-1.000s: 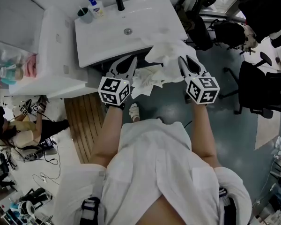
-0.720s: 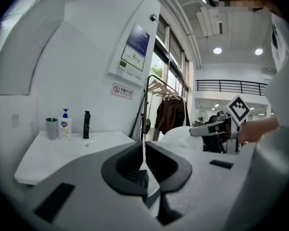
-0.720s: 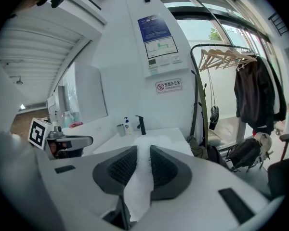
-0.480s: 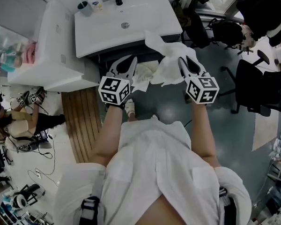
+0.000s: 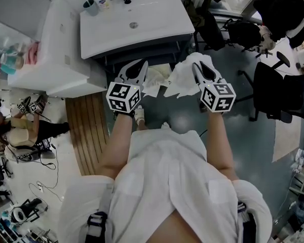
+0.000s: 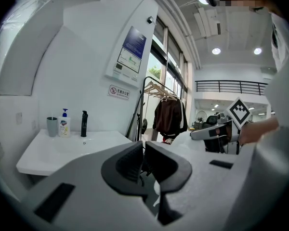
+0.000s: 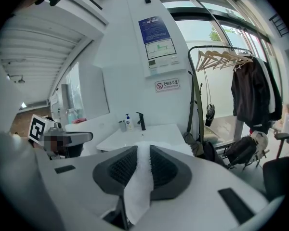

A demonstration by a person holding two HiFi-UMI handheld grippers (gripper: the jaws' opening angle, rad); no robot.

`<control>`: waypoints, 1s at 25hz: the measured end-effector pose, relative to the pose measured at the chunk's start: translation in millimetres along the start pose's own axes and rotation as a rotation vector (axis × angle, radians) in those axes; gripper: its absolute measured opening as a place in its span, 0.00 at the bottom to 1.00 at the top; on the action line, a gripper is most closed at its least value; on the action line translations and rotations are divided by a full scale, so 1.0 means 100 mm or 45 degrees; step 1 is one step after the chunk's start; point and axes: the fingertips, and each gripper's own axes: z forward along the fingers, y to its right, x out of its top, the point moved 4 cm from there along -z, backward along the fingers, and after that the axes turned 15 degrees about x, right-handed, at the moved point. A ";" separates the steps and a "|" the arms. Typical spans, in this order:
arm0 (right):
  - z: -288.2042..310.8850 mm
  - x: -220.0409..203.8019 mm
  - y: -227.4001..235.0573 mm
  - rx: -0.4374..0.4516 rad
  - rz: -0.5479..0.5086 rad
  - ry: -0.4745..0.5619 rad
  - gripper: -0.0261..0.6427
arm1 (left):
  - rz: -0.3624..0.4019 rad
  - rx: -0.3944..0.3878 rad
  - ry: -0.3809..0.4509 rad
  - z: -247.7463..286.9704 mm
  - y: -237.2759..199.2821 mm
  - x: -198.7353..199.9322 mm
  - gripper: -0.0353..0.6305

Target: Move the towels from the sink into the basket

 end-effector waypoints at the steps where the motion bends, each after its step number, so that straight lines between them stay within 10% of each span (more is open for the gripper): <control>1: 0.00 -0.02 -0.01 0.000 0.002 -0.004 0.18 | -0.001 0.002 -0.003 -0.01 -0.01 -0.01 0.09; 25: 1.27 -0.29 -0.05 0.049 0.096 -0.197 0.18 | -0.038 0.099 -0.061 0.12 -0.99 -0.03 0.09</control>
